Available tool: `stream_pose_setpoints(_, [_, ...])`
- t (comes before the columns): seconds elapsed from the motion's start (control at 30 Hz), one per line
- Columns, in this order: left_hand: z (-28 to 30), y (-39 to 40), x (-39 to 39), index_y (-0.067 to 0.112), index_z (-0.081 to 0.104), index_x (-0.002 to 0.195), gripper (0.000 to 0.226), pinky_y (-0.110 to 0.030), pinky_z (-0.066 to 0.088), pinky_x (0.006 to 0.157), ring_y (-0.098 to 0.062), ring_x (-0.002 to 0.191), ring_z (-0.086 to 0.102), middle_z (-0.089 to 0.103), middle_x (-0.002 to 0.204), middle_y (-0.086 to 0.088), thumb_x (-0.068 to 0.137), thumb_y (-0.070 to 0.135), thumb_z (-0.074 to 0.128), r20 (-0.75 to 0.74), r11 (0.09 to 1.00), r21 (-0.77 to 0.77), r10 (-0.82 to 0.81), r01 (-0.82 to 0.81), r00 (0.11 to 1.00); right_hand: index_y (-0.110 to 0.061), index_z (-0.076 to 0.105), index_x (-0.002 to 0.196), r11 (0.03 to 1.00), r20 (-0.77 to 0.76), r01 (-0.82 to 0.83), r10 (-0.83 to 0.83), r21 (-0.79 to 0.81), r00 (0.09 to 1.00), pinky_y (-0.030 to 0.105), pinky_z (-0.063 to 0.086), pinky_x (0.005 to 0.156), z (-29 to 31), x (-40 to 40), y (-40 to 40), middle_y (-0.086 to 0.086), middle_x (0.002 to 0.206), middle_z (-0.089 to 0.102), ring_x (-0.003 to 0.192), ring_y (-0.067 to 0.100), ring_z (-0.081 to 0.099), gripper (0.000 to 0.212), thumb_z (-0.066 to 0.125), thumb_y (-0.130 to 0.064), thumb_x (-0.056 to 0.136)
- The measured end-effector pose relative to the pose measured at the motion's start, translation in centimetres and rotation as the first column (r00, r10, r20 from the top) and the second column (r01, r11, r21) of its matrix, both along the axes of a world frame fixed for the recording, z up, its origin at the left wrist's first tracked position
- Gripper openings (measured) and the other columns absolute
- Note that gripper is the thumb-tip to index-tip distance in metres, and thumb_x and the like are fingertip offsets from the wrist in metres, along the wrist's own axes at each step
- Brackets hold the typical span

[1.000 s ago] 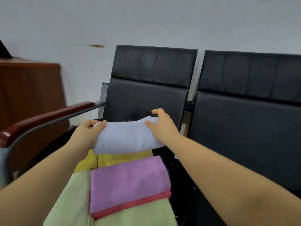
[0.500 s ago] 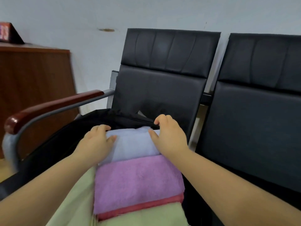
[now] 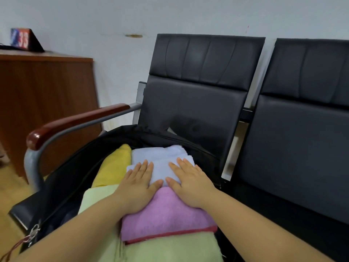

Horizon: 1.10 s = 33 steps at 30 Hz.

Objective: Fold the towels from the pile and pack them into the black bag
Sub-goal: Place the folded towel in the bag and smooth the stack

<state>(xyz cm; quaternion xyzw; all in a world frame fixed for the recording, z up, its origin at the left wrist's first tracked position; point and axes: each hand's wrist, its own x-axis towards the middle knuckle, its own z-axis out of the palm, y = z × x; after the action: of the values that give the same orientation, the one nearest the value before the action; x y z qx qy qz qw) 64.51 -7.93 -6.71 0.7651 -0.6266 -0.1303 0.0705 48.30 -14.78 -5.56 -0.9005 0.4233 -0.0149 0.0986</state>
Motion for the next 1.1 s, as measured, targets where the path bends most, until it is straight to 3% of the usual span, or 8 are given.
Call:
stream_pose_setpoints(0.1, [1.3,0.2,0.4,0.019,-0.004,0.153,0.067,-0.027,-0.007,0.116,-0.013,0.147,-0.011,-0.011,0.160,0.000,0.100,0.052,0.021,-0.092,0.998,0.036,-0.047,0.050,0.995,-0.029,0.011,0.153,0.998,-0.002,-0.012,0.013,0.069,1.000,0.034,0.001,0.120,1.1,-0.2,-0.2,-0.003,0.162,0.001,0.148,0.012,-0.002,0.063,0.024,-0.056,0.099])
stream_pose_setpoints(0.17, [2.9,0.2,2.0,0.019,0.013,0.153,0.070,-0.023,-0.001,0.115,-0.014,0.148,0.002,0.006,0.160,0.000,0.097,0.059,0.026,-0.180,0.999,-0.032,-0.048,0.043,0.982,-0.028,0.030,0.149,0.991,0.122,0.014,-0.031,0.135,0.992,0.029,0.021,0.116,2.6,-0.3,-1.3,-0.004,0.155,0.029,0.143,0.014,0.026,0.061,0.039,-0.055,0.096])
stream_pose_setpoints(0.27, [5.0,-0.2,5.9,0.021,0.034,0.147,0.072,-0.026,0.015,0.114,-0.016,0.143,0.024,0.031,0.153,0.000,0.091,0.067,0.032,-0.085,0.955,-0.291,0.042,-0.065,0.996,-0.024,0.058,0.124,0.984,0.474,0.157,-0.178,0.084,0.863,0.024,0.046,0.087,5.2,-0.5,-3.8,-0.008,0.110,0.063,0.099,0.010,0.060,0.038,0.062,-0.037,0.089])
stream_pose_setpoints(0.4, [5.7,-0.9,10.0,0.017,0.040,0.141,0.053,-0.037,0.031,0.107,-0.025,0.133,0.038,0.041,0.144,-0.005,0.096,0.046,0.044,0.110,0.874,-0.420,0.315,-0.243,0.943,-0.020,0.059,0.121,0.930,0.370,0.336,-0.262,-0.151,0.891,0.029,0.045,0.084,5.7,-0.9,-6.4,-0.001,0.115,0.057,0.105,0.018,0.054,0.035,0.064,-0.033,0.089])
stream_pose_setpoints(0.5, [5.1,-2.0,11.6,0.019,0.038,0.140,0.053,-0.039,0.040,0.098,-0.029,0.123,0.046,0.043,0.137,-0.007,0.096,0.048,0.043,0.197,0.899,-0.343,0.354,-0.274,0.914,-0.020,0.059,0.122,0.918,0.293,0.385,-0.344,-0.092,0.892,0.032,0.047,0.084,4.5,-1.1,-7.3,0.002,0.120,0.059,0.108,0.022,0.056,0.034,0.061,-0.033,0.091])
stream_pose_setpoints(0.67, [4.7,-3.9,12.9,0.013,0.044,0.134,0.045,-0.042,0.042,0.091,-0.035,0.116,0.051,0.045,0.129,-0.013,0.097,0.037,0.048,0.074,0.858,-0.403,0.378,-0.319,0.923,-0.021,0.064,0.106,0.913,0.344,0.387,-0.325,-0.129,0.881,0.029,0.043,0.066,3.5,-0.8,-7.7,0.000,0.100,0.068,0.086,0.019,0.059,0.020,0.055,-0.035,0.094])
stream_pose_setpoints(0.9, [3.7,-5.6,13.5,0.016,0.050,0.115,0.031,-0.038,0.045,0.073,-0.031,0.099,0.060,0.058,0.114,-0.008,0.099,0.041,0.040,0.109,0.828,-0.465,0.405,-0.313,0.908,-0.020,0.067,0.101,0.904,0.518,0.426,-0.355,-0.020,0.778,0.029,0.042,0.066,3.5,-0.5,-9.9,-0.002,0.087,0.066,0.081,0.019,0.058,0.022,0.054,-0.036,0.095])
stream_pose_setpoints(1.1, [6.5,-5.8,15.5,0.020,0.062,0.093,0.027,-0.034,0.042,0.075,-0.029,0.095,0.061,0.067,0.097,-0.008,0.092,0.046,0.054,-0.058,0.814,-0.485,0.336,-0.320,0.940,-0.009,0.068,0.094,0.918,0.643,0.388,-0.350,0.088,0.681,0.031,0.041,0.065,5.8,-0.8,-12.7,0.007,0.082,0.066,0.077,0.023,0.058,0.029,0.056,-0.035,0.095])
